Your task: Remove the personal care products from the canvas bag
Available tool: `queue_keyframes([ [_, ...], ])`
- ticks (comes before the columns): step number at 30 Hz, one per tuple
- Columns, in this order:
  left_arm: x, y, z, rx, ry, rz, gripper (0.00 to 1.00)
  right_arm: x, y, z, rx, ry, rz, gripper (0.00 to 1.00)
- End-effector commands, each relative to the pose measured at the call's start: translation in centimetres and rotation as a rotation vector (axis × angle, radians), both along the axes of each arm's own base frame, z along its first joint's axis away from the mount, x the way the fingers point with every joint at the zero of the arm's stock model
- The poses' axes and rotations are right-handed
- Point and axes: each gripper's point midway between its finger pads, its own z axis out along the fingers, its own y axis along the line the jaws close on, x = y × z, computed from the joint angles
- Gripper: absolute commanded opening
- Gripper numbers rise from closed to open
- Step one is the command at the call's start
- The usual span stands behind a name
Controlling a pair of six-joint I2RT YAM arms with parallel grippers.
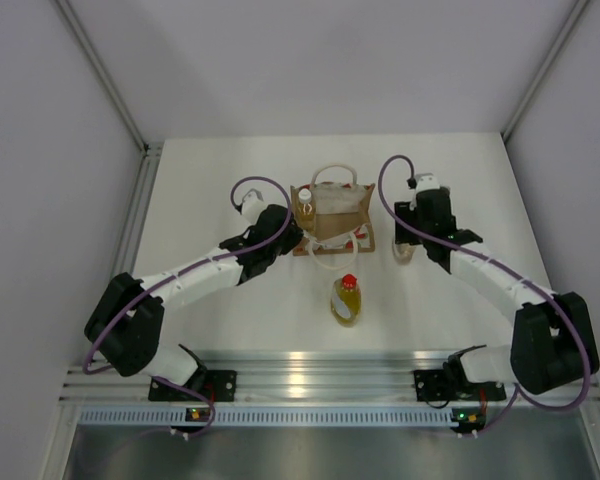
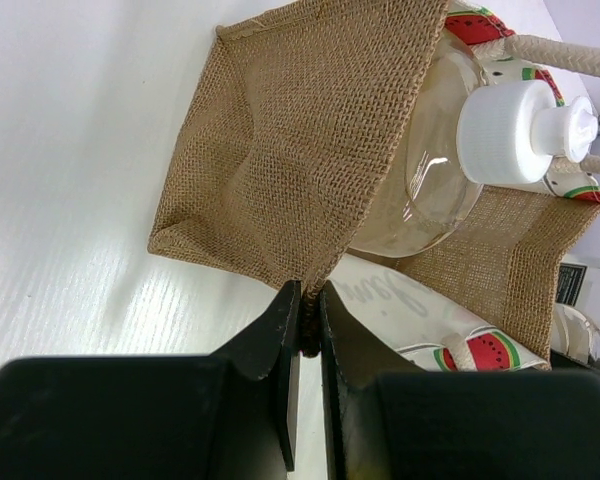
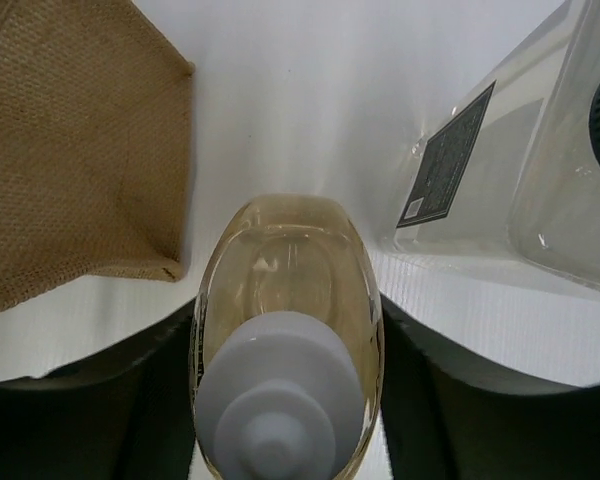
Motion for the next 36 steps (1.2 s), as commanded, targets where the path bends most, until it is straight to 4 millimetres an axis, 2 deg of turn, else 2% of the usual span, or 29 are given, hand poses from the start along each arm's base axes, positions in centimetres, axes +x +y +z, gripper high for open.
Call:
queue_keyframes([
  [1,-1.9,0.2,-2.0,0.073,0.083,-0.059,0.0,2.8,1.0,5.3,0.072,-0.174,0.007,0.62],
  [3,-1.9,0.2,-2.0,0.076,0.084,-0.059,0.0,2.7,1.1,6.2,0.087,-0.188,0.008,0.8],
  [5,-1.9,0.2,-2.0,0.076,0.083,-0.06,0.0,2.3,1.0,6.7,0.091,-0.181,0.007,0.81],
  [11,-1.9,0.0,-2.0,0.068,0.088,-0.062,0.0,1.2,2.0,11.3,0.157,-0.247,0.021,0.83],
  [13,-2.0,0.0,-1.8,0.057,0.087,-0.056,0.0,0.8,3.6,13.0,0.198,-0.27,0.052,0.82],
  [14,-2.0,0.1,-1.9,0.056,0.089,-0.051,0.0,0.2,5.3,13.4,0.208,-0.273,0.094,0.81],
  [16,-2.0,0.1,-1.7,0.046,0.085,-0.042,0.0,0.0,6.5,14.7,0.202,-0.302,0.09,0.81],
  [17,-2.0,0.1,-1.7,0.044,0.085,-0.039,0.0,-0.7,8.2,15.1,0.21,-0.308,0.127,0.81],
  [18,-2.0,0.2,-1.7,0.044,0.084,-0.036,0.0,-0.7,8.9,16.1,0.223,-0.326,0.131,0.8],
  [20,-2.0,0.3,-1.5,0.036,0.082,-0.026,0.0,-1.3,11.5,16.3,0.264,-0.312,0.173,0.79],
  [21,-2.0,0.4,-1.7,0.036,0.086,-0.022,0.0,-1.4,12.5,17.1,0.286,-0.323,0.191,0.79],
  [23,-2.0,0.5,-1.6,0.031,0.083,-0.013,0.0,-1.1,14.4,17.0,0.314,-0.317,0.207,0.78],
  [24,-2.0,0.6,-1.7,0.032,0.084,-0.011,0.0,-1.5,15.8,17.6,0.333,-0.323,0.233,0.77],
  [26,-2.0,0.6,-1.8,0.029,0.087,-0.002,0.0,-0.9,17.5,16.9,0.333,-0.312,0.242,0.76],
  [27,-2.1,0.7,-1.7,0.027,0.086,-0.001,0.0,-0.8,18.5,17.6,0.339,-0.325,0.247,0.75],
  [28,-2.0,0.7,-1.7,0.028,0.084,0.004,0.0,-0.4,19.5,16.4,0.324,-0.299,0.252,0.75],
  [30,-2.0,0.8,-1.6,0.027,0.082,0.008,0.0,0.0,21.1,16.9,0.334,-0.304,0.265,0.74],
  [31,-2.0,0.9,-1.7,0.031,0.082,0.01,0.0,0.5,22.1,15.7,0.327,-0.276,0.267,0.74],
  [33,-2.0,1.0,-1.7,0.032,0.08,0.012,0.0,0.8,23.4,15.8,0.331,-0.278,0.265,0.73],
  [34,-1.9,1.0,-1.7,0.034,0.079,0.013,0.0,1.3,24.0,14.7,0.315,-0.259,0.259,0.73],
  [36,-2.0,1.0,-1.7,0.035,0.08,0.011,0.0,1.9,24.6,14.6,0.3,-0.262,0.239,0.73],
])
